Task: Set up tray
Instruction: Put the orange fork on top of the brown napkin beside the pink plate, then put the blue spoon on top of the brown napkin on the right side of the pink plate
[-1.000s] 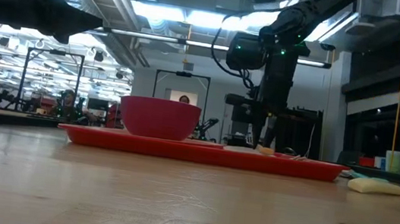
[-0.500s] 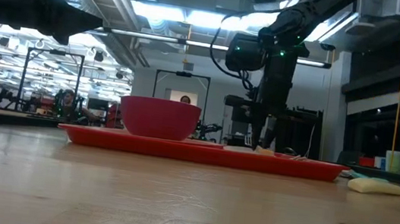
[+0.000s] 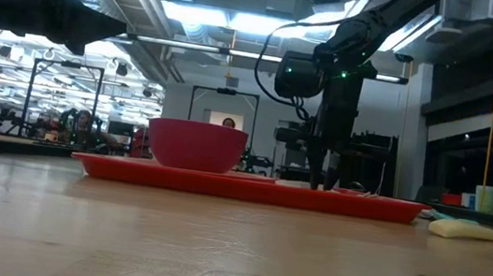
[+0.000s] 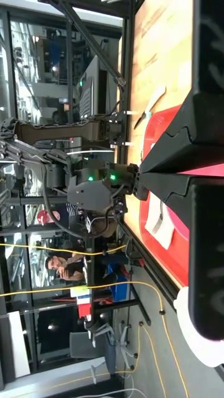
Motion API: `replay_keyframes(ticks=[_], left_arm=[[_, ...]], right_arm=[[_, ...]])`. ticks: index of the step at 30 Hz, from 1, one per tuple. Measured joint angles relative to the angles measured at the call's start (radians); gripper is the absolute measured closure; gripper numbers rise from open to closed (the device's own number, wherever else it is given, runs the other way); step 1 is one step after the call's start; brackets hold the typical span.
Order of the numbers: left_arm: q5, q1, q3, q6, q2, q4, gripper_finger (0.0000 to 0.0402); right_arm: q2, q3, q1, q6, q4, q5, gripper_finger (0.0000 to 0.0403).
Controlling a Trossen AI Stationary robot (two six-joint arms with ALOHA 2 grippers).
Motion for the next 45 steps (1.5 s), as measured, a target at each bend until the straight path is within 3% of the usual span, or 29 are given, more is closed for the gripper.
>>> replay_keyframes(ticks=[9,33,45], left_arm=[[0.000,0.000,0.000,0.000,0.000,0.000,0.0398],[0.000,0.000,0.000,0.000,0.000,0.000,0.0398],[0.000,0.000,0.000,0.000,0.000,0.000,0.0398]], right_arm=[[0.000,0.000,0.000,0.001,-0.002,-0.018,0.0318],[0.000,0.000,0.000,-0.028,0.005,-0.019,0.0308],[0.000,0.000,-0.004,-0.030,0.006,-0.045,0.0217]])
